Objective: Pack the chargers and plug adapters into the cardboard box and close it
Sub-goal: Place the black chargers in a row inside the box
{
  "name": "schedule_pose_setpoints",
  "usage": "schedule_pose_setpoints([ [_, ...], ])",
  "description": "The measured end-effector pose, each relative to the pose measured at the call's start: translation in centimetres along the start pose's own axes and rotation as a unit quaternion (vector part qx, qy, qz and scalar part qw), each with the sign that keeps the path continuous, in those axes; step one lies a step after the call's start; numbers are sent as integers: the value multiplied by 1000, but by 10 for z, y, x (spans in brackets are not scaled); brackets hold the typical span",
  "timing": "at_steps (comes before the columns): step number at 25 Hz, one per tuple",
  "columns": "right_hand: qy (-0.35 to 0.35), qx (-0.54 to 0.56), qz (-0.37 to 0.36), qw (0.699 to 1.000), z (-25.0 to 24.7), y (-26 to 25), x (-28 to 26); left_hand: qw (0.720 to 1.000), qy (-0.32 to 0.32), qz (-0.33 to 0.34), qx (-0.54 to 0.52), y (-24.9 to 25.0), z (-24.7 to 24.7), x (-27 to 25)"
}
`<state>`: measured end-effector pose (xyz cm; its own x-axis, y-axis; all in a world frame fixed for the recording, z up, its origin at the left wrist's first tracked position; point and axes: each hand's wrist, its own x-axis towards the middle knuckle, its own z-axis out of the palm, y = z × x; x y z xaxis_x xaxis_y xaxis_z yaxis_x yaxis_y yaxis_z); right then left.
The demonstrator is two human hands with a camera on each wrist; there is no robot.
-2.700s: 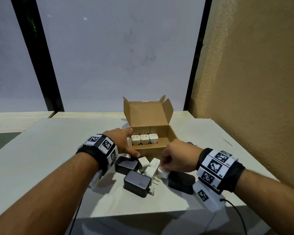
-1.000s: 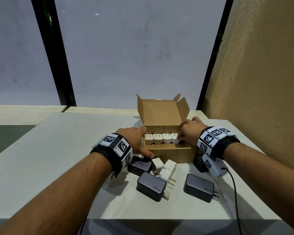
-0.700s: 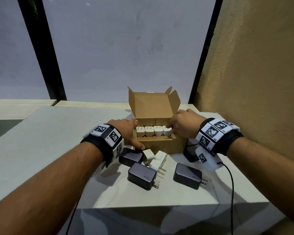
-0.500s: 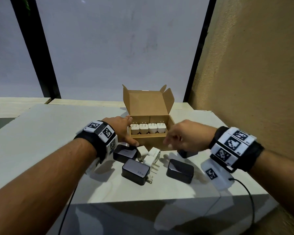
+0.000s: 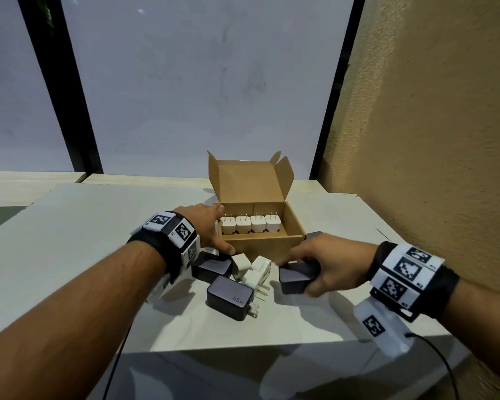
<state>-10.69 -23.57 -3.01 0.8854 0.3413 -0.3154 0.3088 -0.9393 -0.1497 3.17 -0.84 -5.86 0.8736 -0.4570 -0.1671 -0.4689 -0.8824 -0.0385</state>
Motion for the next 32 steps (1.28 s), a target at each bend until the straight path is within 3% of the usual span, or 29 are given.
schedule_pose_setpoints([
  [3, 76, 93, 8, 993, -22, 3, 8, 1000, -6, -1, 2, -1, -1, 1],
  [6, 159, 208, 28, 965, -36, 12, 26, 1000, -7, -3, -3, 0, -1, 0],
  [13, 230, 292, 56, 927, -30, 2, 79, 1000, -4, -7, -21, -1, -2, -1],
  [21, 168, 181, 85, 965, -24, -8, 123, 999, 2, -8, -39, -1, 1, 0],
  [26, 128, 207, 107, 964, -19, -9, 133, 999, 11, -7, -30, 0, 1, -1],
  [32, 95, 295, 67, 948, -19, -21, 133, 1000, 14, -6, -24, 0, 1, -3],
])
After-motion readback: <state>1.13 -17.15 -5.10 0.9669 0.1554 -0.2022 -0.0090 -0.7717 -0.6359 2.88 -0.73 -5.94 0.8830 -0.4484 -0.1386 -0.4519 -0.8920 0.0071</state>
